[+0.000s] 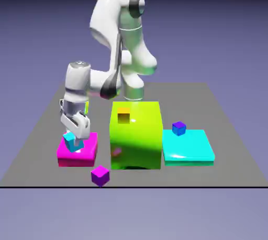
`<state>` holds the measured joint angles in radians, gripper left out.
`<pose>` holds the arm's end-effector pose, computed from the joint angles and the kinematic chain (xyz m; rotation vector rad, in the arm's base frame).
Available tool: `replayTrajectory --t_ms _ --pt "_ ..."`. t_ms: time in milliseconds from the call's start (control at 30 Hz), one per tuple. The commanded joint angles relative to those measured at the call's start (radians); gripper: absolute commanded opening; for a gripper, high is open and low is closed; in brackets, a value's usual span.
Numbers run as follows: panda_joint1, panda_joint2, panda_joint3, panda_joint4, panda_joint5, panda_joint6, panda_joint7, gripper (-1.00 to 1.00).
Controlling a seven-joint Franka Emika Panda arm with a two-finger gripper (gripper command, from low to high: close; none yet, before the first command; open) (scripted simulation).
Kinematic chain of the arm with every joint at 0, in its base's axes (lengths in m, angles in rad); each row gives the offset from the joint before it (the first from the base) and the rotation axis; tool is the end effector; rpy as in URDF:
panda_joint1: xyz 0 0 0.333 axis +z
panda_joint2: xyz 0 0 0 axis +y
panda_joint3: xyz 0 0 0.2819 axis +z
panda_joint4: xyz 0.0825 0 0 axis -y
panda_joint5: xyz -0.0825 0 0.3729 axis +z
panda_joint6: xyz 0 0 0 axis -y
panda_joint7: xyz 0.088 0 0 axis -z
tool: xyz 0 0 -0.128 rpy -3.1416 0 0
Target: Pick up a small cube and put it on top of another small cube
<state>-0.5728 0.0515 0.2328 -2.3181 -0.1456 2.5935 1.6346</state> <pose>0.5005 -0.1754 0.2961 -1.8217 2.4439 -0.3471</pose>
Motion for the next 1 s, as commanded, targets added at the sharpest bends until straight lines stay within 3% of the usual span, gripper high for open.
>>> replayTrajectory --t_ms 0,533,733,767,967 --pt "-0.007 -0.036 0.022 -0.008 0.007 -0.037 0.043 -1.00" --pt "-0.042 -0.603 0.373 -0.131 0.126 -0.607 0.711 -1.00" --pt "-0.074 -0.528 0.407 -0.255 0.091 -0.413 0.753 -1.00" --pt "-0.074 -0.528 0.407 -0.255 0.091 -0.413 0.753 1.00" --pt "-0.042 -0.603 0.373 -0.131 0.126 -0.607 0.711 1.00"
